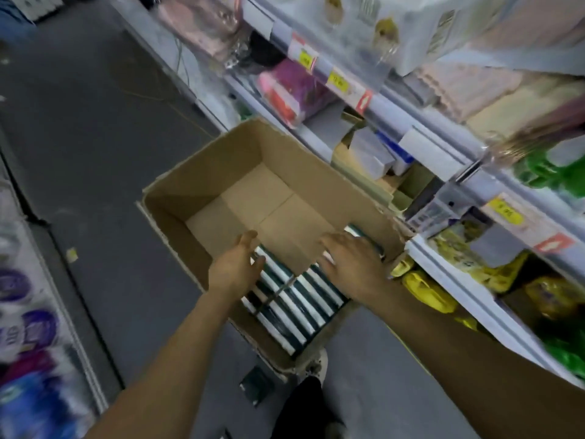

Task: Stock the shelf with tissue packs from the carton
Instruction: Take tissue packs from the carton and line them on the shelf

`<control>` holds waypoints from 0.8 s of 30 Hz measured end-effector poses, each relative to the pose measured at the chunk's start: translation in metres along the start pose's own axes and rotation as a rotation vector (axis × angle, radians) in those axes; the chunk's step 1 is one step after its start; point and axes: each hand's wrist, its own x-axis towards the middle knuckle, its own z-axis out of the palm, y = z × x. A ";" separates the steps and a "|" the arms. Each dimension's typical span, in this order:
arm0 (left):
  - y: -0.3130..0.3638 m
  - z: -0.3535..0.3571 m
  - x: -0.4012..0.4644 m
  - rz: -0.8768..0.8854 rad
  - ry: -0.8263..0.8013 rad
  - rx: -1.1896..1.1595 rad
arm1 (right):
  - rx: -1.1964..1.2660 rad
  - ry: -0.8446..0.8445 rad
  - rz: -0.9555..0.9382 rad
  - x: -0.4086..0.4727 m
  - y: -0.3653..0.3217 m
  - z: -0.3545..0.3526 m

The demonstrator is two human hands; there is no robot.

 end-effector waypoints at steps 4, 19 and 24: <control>-0.026 0.022 0.033 -0.071 -0.100 -0.084 | 0.079 -0.086 -0.025 0.026 -0.013 0.053; -0.072 0.063 0.102 -0.067 -0.310 -0.132 | -0.002 -0.261 0.118 0.071 -0.011 0.140; -0.077 0.060 0.102 0.001 -0.329 -0.065 | 0.081 -0.340 0.152 0.075 -0.010 0.134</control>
